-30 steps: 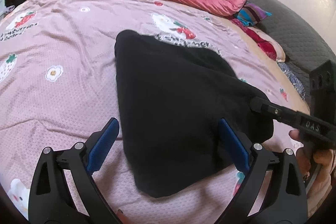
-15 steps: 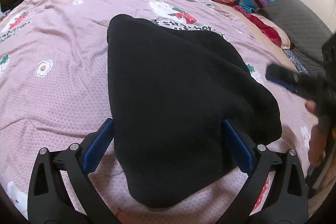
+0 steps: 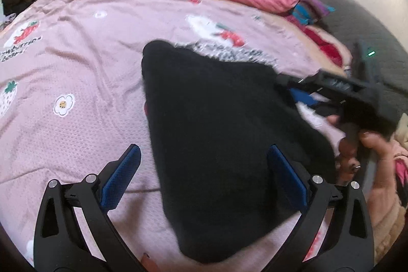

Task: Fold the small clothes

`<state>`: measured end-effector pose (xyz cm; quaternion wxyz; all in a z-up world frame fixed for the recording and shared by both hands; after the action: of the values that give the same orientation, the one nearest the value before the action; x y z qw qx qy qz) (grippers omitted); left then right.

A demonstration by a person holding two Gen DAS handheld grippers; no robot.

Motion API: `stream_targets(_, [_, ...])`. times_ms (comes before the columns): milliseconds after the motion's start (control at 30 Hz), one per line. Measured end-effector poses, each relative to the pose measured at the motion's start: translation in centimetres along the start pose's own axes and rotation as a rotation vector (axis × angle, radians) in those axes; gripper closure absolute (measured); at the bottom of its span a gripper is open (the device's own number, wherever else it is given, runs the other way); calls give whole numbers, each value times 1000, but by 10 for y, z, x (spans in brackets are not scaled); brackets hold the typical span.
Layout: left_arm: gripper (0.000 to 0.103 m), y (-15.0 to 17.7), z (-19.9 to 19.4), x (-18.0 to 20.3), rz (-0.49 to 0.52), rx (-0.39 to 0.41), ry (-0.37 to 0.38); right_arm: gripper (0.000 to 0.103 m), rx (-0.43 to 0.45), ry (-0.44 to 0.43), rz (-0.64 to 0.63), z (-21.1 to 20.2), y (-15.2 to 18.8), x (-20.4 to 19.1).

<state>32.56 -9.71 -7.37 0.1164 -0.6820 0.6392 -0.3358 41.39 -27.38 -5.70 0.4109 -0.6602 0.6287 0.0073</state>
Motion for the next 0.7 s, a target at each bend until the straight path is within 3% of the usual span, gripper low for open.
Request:
stream_targets(133, [10,0,7,-2,-16,-8,20,64,29,20,-70,-3,-6,-11])
stream_targets(333, [10,1,10,-1,-31,-5,33,65,-24,71,-103,15,3,-6])
stream_targets(367, [10,1,10,-1,-30,-5,33,66,-24,61,-101,17,4,-6])
stream_targets(433, [10,1,10,-1,-28,-4,33,86,-17,50,-113,18,3,-10])
stream_targets(500, [10,0,9,0,-23,-2,29,94,0,47,-137,15,2,-15])
stream_targets(700, [10,-11,-2,8,-13,43,39,96,127,70,-287,-19,-14,-52])
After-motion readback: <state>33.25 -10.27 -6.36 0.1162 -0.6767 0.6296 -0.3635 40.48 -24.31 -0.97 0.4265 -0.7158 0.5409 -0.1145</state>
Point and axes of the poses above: each gripper's, at about its wrist camera, not at the fingertips, and z roughly the way its jaws point, x to its right, y to its underside, the point moved 9 cm from there along z, roughly the way its jaws point, and after that the axes turned 4 degrees about -z, right-handed, at the moved point
